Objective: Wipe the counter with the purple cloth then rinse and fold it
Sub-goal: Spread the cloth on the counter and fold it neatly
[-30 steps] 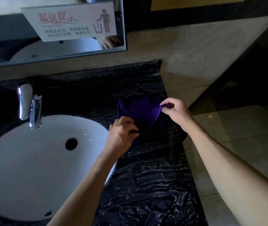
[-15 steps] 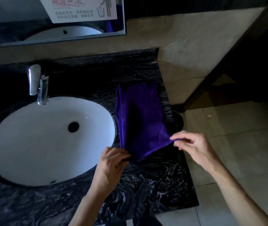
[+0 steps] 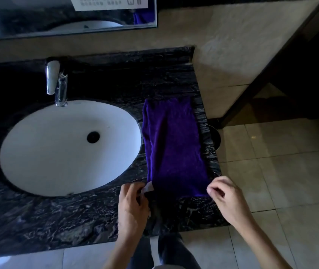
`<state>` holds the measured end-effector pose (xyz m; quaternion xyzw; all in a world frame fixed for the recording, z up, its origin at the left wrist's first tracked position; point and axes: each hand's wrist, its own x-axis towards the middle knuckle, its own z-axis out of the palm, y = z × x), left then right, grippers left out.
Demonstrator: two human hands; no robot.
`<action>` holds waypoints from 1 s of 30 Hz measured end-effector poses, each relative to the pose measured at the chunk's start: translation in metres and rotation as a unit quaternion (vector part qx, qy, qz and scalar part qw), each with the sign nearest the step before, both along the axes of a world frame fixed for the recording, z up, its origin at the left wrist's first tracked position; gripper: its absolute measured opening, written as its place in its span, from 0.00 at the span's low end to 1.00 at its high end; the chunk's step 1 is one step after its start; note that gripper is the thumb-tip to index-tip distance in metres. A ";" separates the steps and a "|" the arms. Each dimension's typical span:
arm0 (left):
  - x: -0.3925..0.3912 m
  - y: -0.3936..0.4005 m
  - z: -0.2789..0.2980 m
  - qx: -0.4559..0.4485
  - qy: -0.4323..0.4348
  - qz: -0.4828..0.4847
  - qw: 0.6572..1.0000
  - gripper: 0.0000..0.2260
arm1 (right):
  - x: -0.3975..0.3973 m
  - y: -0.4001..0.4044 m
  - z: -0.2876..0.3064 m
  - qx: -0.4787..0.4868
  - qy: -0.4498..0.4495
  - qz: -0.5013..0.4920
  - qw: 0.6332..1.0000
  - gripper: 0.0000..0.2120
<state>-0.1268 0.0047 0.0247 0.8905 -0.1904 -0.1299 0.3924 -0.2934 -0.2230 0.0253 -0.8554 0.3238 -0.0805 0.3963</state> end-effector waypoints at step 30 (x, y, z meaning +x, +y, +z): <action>0.108 -0.123 0.006 0.092 0.105 0.076 0.987 0.08 | 0.041 0.006 0.024 0.017 0.250 -0.100 0.963 0.10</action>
